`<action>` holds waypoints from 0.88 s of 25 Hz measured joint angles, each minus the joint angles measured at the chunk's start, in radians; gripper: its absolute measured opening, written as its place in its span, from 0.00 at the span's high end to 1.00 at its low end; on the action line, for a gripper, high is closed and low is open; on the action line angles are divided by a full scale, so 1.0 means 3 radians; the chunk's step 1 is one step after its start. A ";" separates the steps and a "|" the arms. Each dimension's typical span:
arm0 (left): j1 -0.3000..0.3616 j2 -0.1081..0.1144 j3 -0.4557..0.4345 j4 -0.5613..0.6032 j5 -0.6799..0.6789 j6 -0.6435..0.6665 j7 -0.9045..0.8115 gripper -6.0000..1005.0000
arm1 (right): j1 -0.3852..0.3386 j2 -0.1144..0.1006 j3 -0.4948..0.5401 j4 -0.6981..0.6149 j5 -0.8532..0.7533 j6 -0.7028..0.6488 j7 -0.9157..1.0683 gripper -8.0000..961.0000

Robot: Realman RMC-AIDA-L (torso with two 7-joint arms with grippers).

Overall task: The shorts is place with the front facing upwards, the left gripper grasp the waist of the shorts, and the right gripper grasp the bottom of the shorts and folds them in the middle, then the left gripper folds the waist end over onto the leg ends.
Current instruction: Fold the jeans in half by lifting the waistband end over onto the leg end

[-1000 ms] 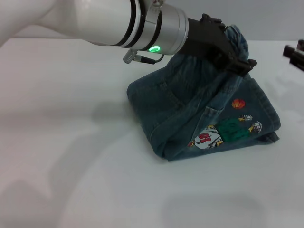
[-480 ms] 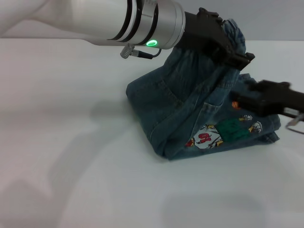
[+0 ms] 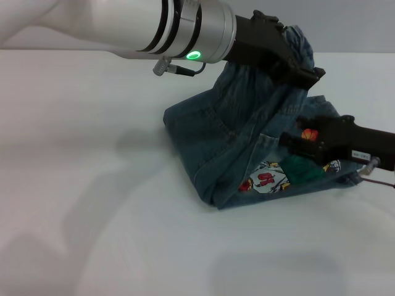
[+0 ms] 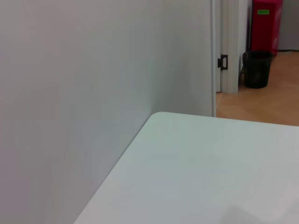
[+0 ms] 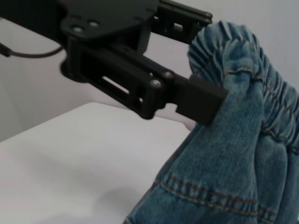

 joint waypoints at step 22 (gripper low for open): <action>0.0007 0.0001 0.0016 -0.0031 0.0087 0.0040 0.0081 0.15 | -0.0358 0.0003 0.0218 -0.0355 0.0033 -0.0155 0.0084 0.41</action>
